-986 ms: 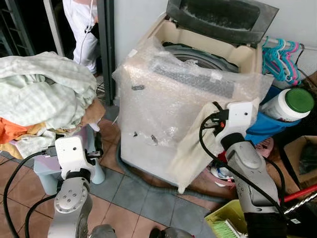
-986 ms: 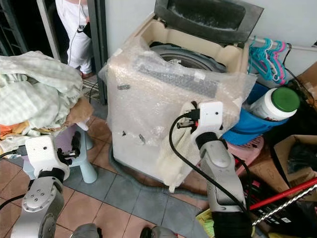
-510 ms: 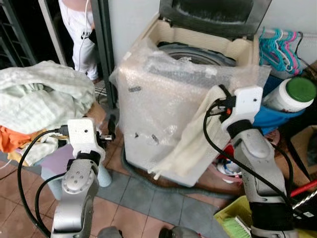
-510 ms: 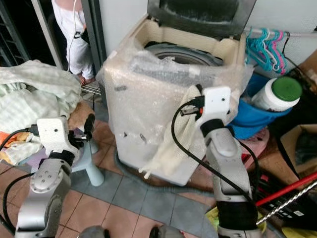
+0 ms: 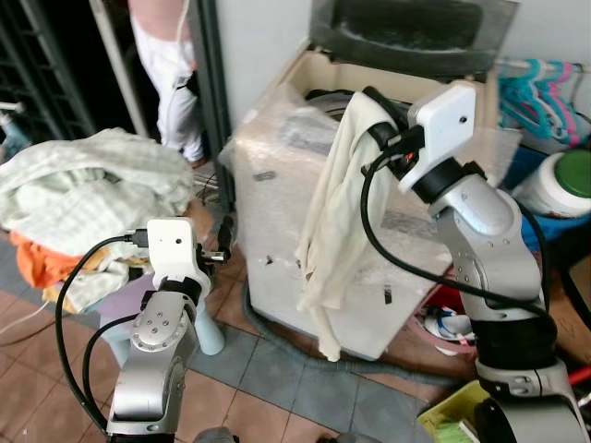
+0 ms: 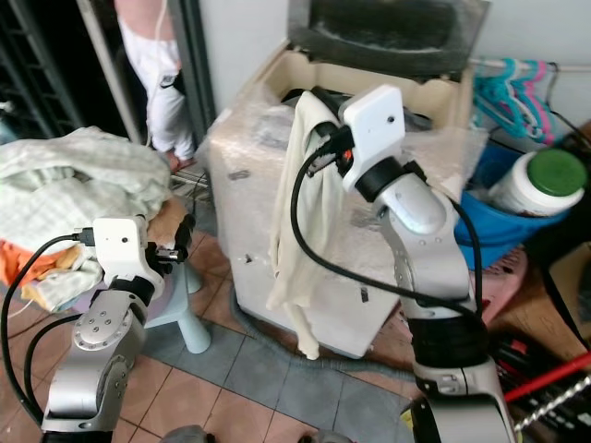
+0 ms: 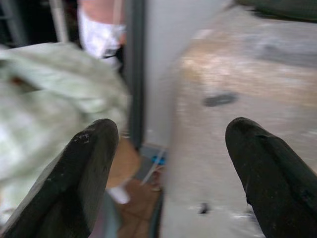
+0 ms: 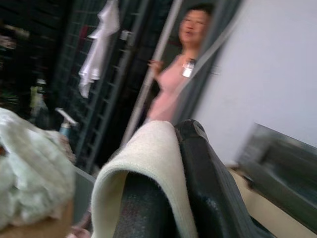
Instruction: Clothes washing
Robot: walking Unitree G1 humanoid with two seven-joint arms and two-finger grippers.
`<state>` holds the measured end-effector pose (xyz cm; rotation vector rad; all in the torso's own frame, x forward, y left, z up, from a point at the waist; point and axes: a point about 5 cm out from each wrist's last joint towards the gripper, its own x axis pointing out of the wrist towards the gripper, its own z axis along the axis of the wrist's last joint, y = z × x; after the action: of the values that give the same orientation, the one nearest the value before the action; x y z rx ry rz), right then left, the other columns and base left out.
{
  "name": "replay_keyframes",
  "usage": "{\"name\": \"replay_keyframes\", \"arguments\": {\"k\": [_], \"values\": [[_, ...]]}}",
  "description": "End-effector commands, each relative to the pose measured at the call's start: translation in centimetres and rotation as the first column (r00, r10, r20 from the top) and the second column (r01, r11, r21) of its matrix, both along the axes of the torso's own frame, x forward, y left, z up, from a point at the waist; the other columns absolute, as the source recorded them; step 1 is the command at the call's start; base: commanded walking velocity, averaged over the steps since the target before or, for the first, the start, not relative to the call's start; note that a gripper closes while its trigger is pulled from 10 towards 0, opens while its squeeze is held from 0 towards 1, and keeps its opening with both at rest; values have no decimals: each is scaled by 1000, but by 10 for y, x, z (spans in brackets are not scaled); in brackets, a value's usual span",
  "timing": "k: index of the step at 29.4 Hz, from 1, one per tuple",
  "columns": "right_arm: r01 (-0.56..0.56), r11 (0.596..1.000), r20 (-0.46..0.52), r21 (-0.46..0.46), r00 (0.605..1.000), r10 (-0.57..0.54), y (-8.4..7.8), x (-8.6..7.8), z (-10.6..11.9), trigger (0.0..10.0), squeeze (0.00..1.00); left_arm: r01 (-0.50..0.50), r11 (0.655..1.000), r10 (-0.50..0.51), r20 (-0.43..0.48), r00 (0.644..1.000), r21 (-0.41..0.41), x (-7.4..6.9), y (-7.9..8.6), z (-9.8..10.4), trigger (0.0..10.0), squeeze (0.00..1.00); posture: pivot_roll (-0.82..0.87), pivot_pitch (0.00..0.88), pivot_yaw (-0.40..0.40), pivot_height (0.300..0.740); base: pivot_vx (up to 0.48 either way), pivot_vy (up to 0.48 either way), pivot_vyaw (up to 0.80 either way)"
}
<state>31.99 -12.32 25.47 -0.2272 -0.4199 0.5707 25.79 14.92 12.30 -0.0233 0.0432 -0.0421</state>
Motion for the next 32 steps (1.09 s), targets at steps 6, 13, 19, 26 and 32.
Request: {"name": "replay_keyframes", "arguments": {"k": [6,13,19,26,32], "values": [[-5,1000,51,-4,999,5,-4,15,25,10000,0,13,1000,-13,-11,1000,-11,0,-5,-5,10000,0,-37,0,-14,740,450,0,68],[134,990,-11,52,991,-133,-31,51,56,10000,0,32,999,-32,-18,999,-27,0,-12,-7,10000,0,-44,0,-16,740,395,0,0],[230,970,-51,85,973,-226,-54,73,83,10000,0,28,999,-29,-24,999,-20,2,-11,-8,10000,0,-47,0,-18,740,254,0,0],[590,777,37,217,791,-611,-110,76,121,10000,0,11,1000,-12,-26,1000,-25,1,-13,-10,10000,0,-43,0,-37,740,0,0,0],[519,851,-278,-84,808,-520,-85,91,11,10000,0,5,1000,-6,-34,999,-26,-1,-15,-11,10000,0,-37,0,-35,740,0,0,0]]}}
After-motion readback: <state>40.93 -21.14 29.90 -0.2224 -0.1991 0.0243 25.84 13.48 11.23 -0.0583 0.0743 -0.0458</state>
